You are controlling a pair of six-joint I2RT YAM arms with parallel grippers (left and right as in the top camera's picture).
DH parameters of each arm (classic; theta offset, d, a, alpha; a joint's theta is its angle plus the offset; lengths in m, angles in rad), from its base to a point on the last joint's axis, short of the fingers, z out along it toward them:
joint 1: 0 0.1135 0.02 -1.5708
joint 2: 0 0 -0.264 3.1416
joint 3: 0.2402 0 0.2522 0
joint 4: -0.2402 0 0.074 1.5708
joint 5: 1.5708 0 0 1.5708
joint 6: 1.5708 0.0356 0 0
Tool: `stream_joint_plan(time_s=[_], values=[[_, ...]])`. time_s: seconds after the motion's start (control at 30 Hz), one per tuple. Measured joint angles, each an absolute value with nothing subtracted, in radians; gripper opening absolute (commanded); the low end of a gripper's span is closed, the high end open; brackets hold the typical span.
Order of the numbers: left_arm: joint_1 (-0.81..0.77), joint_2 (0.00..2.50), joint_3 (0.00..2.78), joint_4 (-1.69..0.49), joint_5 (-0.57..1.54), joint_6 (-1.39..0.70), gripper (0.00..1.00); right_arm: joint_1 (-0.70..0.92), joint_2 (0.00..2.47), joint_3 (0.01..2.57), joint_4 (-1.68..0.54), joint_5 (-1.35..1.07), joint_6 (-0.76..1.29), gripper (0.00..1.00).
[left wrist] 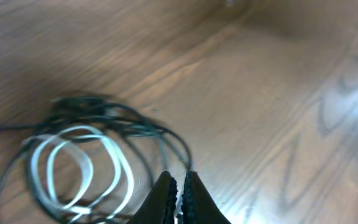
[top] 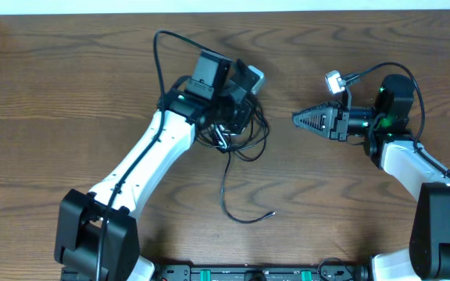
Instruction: Untangle cables
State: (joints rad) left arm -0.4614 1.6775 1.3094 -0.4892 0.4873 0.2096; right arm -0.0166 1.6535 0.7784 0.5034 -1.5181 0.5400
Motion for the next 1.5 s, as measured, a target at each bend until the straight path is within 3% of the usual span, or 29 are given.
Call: stream_joint_plan(time_s=[0.13,0.37,0.43,0.5,0.6,0.73,1.03,1.17,1.5], values=[[-0.505,1.678,1.309,-0.484,0.494,0.210,0.08,-0.017,1.654,0.778,0.474,-1.459,0.539,0.29],[-0.525,1.678,1.309,-0.481,0.482,0.210,0.08,-0.014,1.652,0.776,0.249,-1.284,0.479,0.44],[-0.525,1.678,1.309,-0.482,0.447,0.209,0.08,-0.001,1.652,0.775,0.190,-1.212,0.454,0.54],[-0.525,1.679,1.309,-0.482,0.408,0.209,0.22,0.027,1.652,0.775,0.171,-1.147,0.438,0.62],[-0.525,1.688,1.309,-0.480,0.345,0.196,0.72,0.087,1.652,0.775,0.168,-1.043,0.424,0.74],[-0.524,1.713,1.309,-0.481,0.278,0.159,0.88,0.169,1.652,0.775,0.161,-0.894,0.421,0.80],[-0.418,1.731,1.309,-0.474,0.238,0.092,0.93,0.237,1.652,0.775,0.161,-0.612,0.463,0.82],[-0.330,1.731,1.309,-0.474,0.242,0.067,1.00,0.242,1.652,0.775,0.161,-0.539,0.468,0.79],[-0.268,1.732,1.309,-0.495,0.324,0.118,1.00,0.281,1.652,0.775,0.168,-0.418,0.493,0.86]])
